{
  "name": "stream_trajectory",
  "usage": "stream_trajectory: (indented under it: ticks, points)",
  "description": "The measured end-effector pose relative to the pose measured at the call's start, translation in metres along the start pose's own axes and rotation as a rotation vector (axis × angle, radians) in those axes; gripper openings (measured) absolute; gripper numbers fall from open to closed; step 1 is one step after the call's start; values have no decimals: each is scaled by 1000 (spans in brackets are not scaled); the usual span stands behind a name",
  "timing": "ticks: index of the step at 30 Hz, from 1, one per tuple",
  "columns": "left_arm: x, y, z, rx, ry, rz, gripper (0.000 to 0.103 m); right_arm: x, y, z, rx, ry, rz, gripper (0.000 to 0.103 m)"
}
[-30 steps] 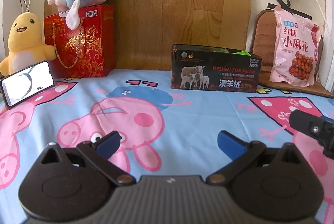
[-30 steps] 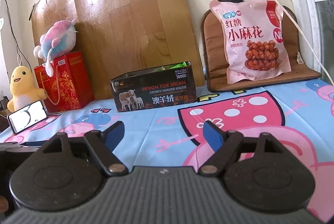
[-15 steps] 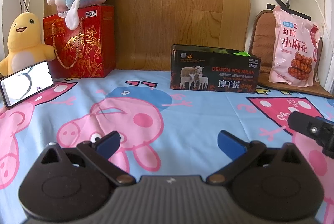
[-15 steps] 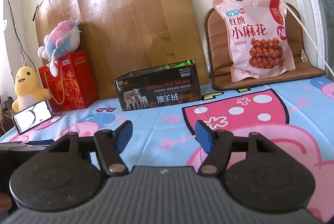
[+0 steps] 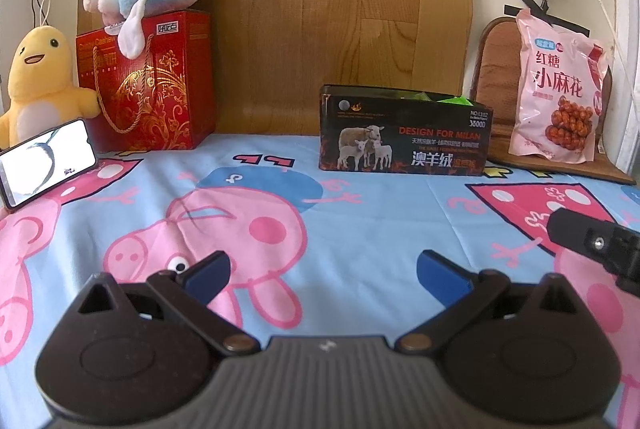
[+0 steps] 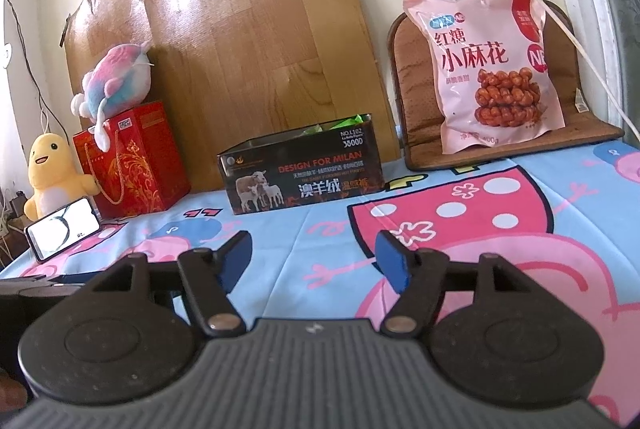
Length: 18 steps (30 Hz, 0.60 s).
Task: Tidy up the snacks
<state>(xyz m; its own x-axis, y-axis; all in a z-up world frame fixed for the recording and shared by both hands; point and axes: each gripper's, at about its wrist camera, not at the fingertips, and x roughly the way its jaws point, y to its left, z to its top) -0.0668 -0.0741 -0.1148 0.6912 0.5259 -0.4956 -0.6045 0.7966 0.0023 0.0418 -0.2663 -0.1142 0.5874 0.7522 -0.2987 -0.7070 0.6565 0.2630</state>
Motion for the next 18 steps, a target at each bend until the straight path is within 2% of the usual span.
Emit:
stream_trajectory:
  ticks: [18]
  points:
    - [-1,0,0,-2,-4,-8,103,-1,-2,0,11,-5,0,79]
